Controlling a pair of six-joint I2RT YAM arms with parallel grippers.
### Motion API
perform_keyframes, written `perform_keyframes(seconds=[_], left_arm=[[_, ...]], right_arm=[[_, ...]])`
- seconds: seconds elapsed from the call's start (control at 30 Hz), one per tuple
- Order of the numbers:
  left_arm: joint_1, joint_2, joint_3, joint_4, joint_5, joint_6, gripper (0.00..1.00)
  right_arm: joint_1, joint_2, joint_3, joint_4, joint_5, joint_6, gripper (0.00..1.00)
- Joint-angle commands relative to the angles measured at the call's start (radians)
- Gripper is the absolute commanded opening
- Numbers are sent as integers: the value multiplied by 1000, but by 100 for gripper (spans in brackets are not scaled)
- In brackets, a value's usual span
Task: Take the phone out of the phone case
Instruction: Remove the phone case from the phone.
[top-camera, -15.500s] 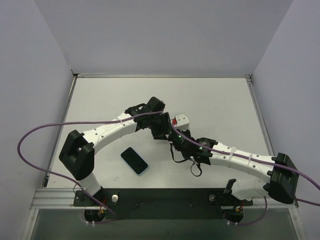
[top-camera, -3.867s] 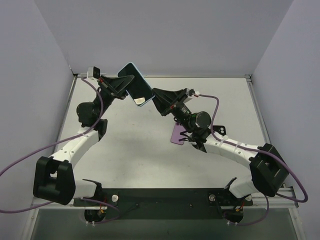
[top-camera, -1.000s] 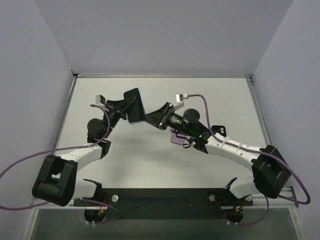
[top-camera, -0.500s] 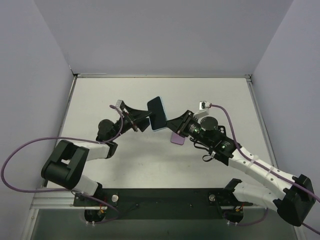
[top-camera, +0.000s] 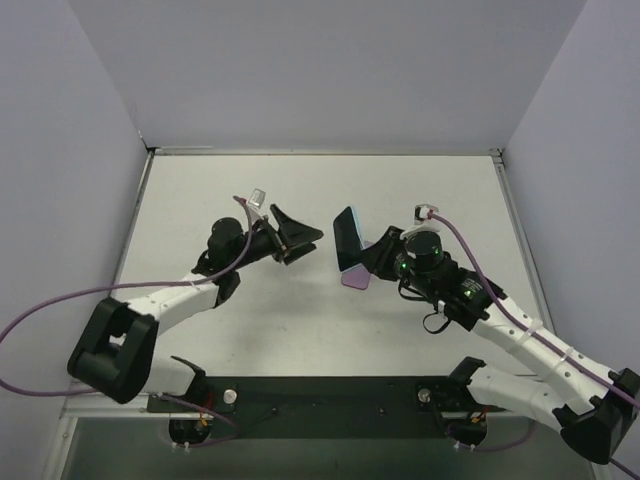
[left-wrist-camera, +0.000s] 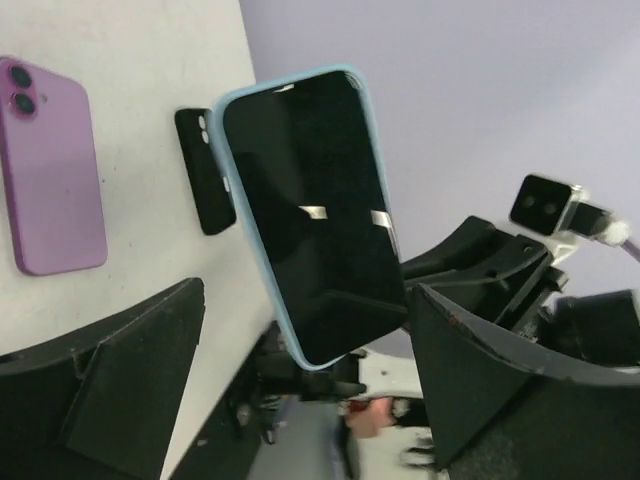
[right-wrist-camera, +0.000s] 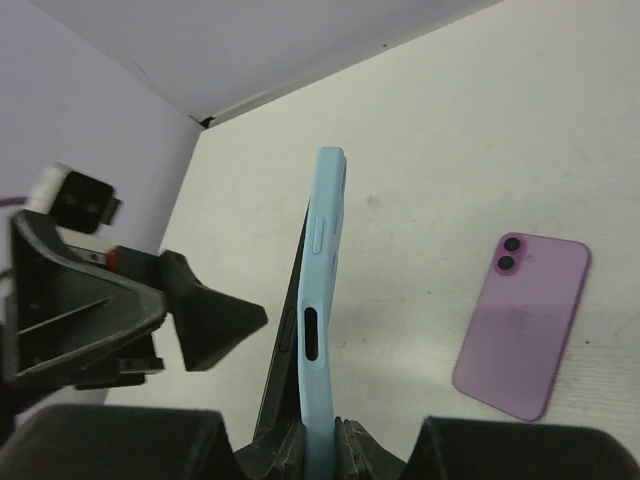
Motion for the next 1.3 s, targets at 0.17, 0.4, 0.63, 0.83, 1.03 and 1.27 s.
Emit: perform_keyframes(seconds=[0.17,0.4,0.63,0.83,1.03,1.27], left_arm=[[-286,-161,338,-834,-381,646,98],[-355,-46,416,-873,-447,625,95],[-370,-4,419,-845,-447,560,84],[-375,-70,350,-755,-447,519,80],[-427,-114,361,-753,-468,670,78],[-498,-196,292,-716,-599,777,80]], right_arm=[[74,97,211,-304,226,-94,0],[96,134,222,-307,266,-85,0],[93,138,228,-307,264,-86,0],[91,144,224,-303,266,-82,0],[88,156,242,-304,246,-77,0],[73,160,262,-319,212,-37,0]])
